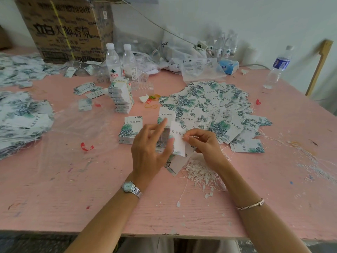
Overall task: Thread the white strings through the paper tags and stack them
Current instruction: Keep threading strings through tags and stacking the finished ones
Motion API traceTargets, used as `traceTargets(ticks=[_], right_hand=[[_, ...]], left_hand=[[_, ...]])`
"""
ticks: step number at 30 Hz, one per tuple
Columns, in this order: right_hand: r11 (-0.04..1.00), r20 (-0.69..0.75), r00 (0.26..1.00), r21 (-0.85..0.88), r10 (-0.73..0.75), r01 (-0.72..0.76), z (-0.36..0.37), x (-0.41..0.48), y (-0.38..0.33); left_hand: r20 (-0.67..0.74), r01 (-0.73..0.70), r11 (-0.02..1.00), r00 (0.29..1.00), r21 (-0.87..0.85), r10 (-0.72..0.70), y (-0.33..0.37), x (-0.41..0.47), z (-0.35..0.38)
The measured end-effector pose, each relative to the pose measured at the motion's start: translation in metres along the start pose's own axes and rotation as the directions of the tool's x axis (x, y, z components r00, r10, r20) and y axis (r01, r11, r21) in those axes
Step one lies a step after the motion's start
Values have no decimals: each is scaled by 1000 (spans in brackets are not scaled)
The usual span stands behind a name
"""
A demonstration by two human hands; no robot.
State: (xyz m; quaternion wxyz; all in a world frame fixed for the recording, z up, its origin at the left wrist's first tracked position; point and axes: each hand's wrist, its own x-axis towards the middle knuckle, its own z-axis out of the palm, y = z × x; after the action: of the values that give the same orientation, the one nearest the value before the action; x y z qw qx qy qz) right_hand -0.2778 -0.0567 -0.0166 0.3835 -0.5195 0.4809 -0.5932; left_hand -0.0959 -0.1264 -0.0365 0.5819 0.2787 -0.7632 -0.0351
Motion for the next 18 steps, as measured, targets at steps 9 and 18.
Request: traceTargets(ticks=[9, 18], right_hand=[[1000, 126, 992, -27, 7, -4, 5, -1, 2], [999, -49, 999, 45, 14, -12, -5, 5, 6]], left_hand=[[196, 489, 822, 872, -293, -448, 0, 0, 4], [316, 525, 689, 851, -500, -419, 0, -3, 12]])
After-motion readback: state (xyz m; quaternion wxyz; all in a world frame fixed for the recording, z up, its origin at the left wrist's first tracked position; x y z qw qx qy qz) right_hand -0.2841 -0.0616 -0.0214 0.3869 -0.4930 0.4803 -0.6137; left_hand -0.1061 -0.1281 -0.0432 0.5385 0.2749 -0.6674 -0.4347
